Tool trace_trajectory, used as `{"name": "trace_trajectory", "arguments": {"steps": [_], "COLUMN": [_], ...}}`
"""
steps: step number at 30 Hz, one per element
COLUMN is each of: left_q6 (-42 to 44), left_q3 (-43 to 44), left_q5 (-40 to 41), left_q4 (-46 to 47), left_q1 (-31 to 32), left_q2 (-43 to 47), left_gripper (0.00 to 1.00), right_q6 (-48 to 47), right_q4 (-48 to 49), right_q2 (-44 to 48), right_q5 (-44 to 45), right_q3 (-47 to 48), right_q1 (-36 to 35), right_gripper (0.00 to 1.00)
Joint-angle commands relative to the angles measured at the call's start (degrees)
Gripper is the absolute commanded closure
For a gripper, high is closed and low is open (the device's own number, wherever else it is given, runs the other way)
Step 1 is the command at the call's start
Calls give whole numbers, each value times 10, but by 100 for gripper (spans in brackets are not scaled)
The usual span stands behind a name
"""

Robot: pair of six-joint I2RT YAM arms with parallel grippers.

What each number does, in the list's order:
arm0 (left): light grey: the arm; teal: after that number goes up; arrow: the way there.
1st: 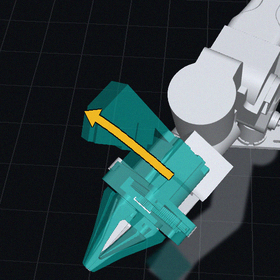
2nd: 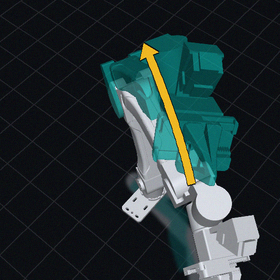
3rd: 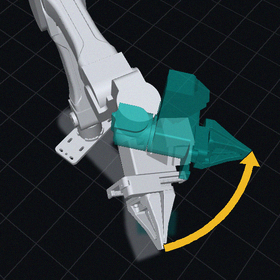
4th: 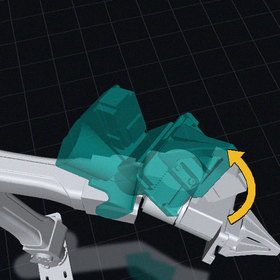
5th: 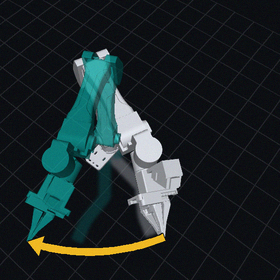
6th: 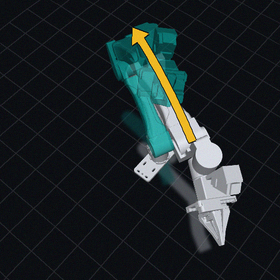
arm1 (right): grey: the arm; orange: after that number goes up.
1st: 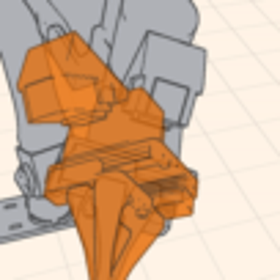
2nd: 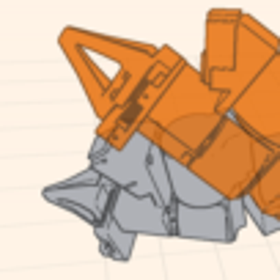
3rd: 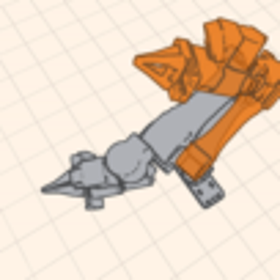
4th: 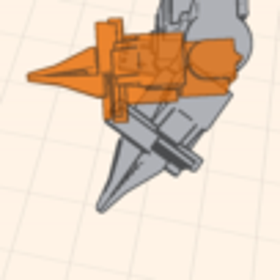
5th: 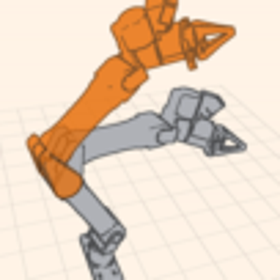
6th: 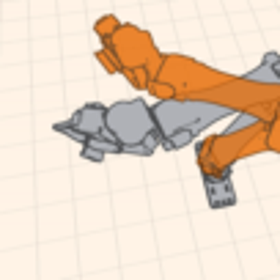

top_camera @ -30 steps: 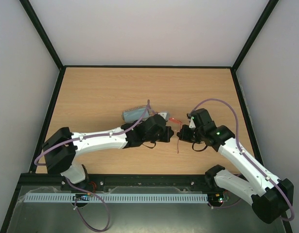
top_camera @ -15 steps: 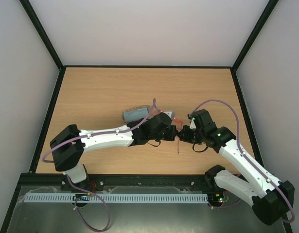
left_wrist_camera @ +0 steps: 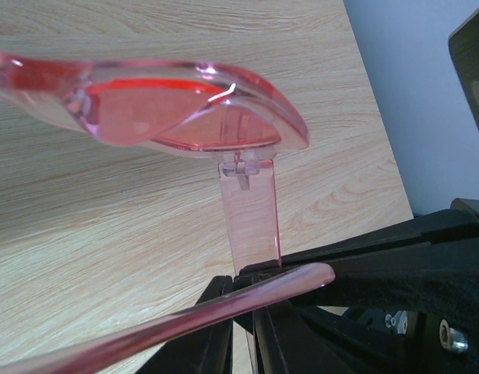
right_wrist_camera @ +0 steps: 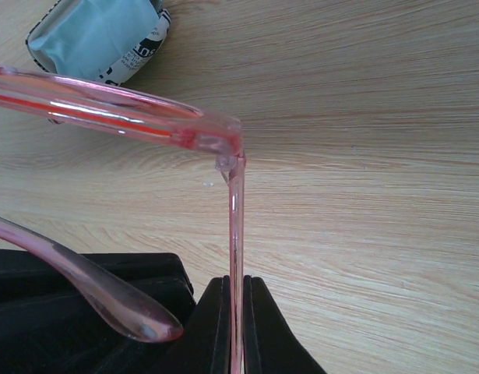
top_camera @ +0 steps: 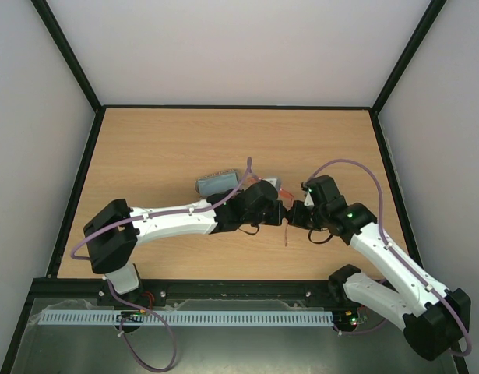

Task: Organize the sunglasses
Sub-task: Fold the sunglasses.

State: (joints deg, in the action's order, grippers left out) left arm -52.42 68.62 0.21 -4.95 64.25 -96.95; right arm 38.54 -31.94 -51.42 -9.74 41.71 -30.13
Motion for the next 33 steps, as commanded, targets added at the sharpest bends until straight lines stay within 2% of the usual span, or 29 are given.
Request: {"name": "trace_trajectory", "arguments": {"steps": [1, 12, 19, 23, 28, 31, 33], "left_q6": [-4, -20, -24, -24, -17, -4, 11], "left_q3": [14, 42, 46, 29, 16, 22, 11], "left_q5": [39, 91, 76, 70, 79, 78, 62], "left_q4": [19, 15, 14, 2, -43, -90, -123], "left_q1": [-1, -2, 4, 19, 27, 13, -19], "left_q2": [14, -4, 2, 63, 159, 208, 240], "left_gripper": [89, 93, 92, 85, 71, 65, 60], "right_q6": [-19, -18, -18, -19, -38, -45, -56], "right_q4": [-19, -16, -14, -15, -6, 3, -3], "right_q2": [-9, -5, -11, -28, -58, -77, -87], "right_q5": [-21, -22, -21, -15, -9, -12, -6], "right_q3": [1, -18, -13, -2, 10, 17, 29], "right_q1": [-6, -6, -6, -6, -6, -6, -6], "right_gripper": [99, 99, 99, 99, 99, 99, 99]}}
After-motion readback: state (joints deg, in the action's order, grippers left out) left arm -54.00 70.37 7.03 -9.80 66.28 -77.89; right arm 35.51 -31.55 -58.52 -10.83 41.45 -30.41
